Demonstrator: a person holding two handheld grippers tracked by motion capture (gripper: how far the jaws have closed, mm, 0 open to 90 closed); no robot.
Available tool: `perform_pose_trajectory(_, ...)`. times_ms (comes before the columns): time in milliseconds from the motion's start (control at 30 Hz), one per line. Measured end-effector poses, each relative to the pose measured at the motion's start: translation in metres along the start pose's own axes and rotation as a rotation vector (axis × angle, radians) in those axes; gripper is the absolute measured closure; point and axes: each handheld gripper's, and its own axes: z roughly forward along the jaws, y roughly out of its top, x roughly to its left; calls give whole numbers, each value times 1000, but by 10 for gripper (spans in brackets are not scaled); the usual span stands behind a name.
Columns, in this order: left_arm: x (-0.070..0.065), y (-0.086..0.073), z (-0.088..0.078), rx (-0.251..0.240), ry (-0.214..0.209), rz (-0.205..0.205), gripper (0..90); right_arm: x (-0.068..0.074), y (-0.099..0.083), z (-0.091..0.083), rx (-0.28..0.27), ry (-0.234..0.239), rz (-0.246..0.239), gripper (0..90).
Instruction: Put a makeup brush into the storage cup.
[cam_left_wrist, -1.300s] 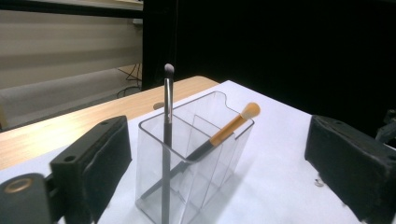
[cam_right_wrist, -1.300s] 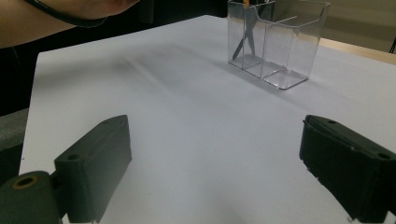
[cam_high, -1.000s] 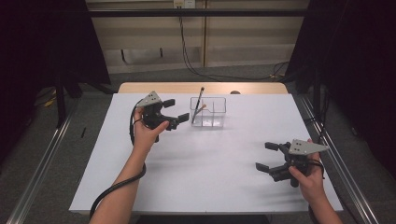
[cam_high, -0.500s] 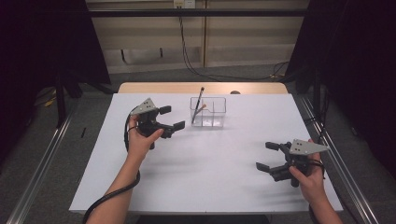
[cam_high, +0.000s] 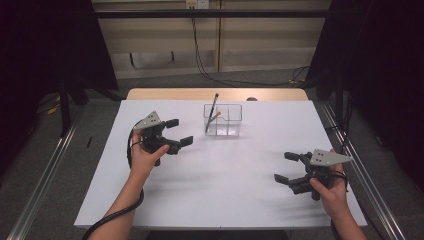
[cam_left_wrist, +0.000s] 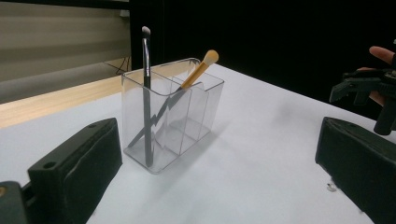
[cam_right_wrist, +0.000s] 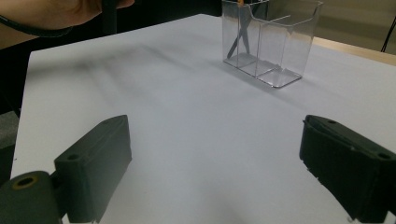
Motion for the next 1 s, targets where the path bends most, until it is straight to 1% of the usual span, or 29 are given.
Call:
perform_pose_trajectory(167, -2, -2, -6, 6, 3, 7, 4, 0, 0, 0, 2, -1, -1, 83)
perform_pose_trajectory(200, -2, -2, -7, 8, -2, 2, 4, 0, 0, 0, 2, -2, -2, 82)
perform_pose_trajectory(267, -2, -2, -10, 14, 4, 8, 3, 0, 0, 0, 1, -1, -1, 82)
perform_pose_trajectory(333, -2, -2, -12, 11, 4, 4, 2, 0, -1, 0, 4, -1, -1, 83)
perform_pose_trajectory(400, -2, -3, -15, 15, 6, 7, 3, 0, 0, 0, 2, 0, -3, 82)
perform_pose_trajectory(600, -6, -6, -24, 24, 2, 15, 3, 0, 0, 0, 4, -4, -3, 82)
perform_pose_trajectory(700, -8, -8, -29, 21, 2, 10, 2, 0, 0, 0, 4, -4, -4, 82)
perform_pose_trajectory(767, -9, -9, -32, 30, 7, 12, 2, 1, 0, 0, 4, -4, -7, 83)
perform_pose_trajectory(867, -10, -11, -36, 29, 11, 12, 2, 1, 0, 0, 7, -4, -4, 82)
perform_pose_trajectory(933, -11, -12, -38, 32, 7, 8, 2, 1, 0, -1, 8, -5, -4, 82)
perform_pose_trajectory(1000, -12, -14, -40, 44, 11, 17, 3, 1, 0, -1, 8, -6, -5, 82)
